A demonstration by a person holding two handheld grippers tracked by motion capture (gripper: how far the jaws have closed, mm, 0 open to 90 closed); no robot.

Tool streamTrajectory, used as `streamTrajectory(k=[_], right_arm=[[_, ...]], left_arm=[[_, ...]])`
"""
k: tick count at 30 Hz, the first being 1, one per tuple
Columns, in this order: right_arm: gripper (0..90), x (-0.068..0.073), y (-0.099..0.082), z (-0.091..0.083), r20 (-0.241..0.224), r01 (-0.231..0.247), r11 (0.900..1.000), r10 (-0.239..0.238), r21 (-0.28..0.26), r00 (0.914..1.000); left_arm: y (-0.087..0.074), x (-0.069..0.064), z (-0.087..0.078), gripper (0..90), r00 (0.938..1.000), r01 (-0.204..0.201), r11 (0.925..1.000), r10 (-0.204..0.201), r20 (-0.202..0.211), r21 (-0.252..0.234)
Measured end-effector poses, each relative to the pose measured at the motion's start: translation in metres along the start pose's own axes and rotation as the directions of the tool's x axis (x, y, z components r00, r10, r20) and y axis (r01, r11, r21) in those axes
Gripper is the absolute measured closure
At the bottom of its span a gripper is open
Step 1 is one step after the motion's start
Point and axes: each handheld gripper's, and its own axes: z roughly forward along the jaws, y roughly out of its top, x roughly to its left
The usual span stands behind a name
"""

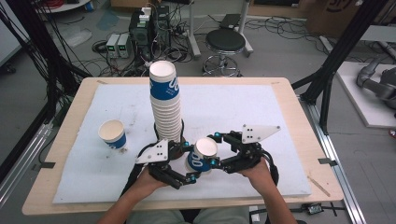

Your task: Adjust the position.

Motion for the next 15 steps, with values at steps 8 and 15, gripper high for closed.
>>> streamTrajectory(k=[8,15], right_arm=[[31.6,-0.0020,-0.0022,-0.0002,-0.020,-0.026,0.9993,0.025,-0.028,0.9995],[31.9,-0.0036,-0.0040,0.0002,-0.023,-0.030,0.9993,0.029,-0.023,0.9993]], left_arm=[[-0.0031,-0.0001,-0.0001,15.4,1.0000,0.003,1.0000,-0.003,-0.002,-0.003],[-0.0024,0.0010,-0.0037,23.1,1.0000,-0.009,0.9998,0.009,-0.003,0.016]])
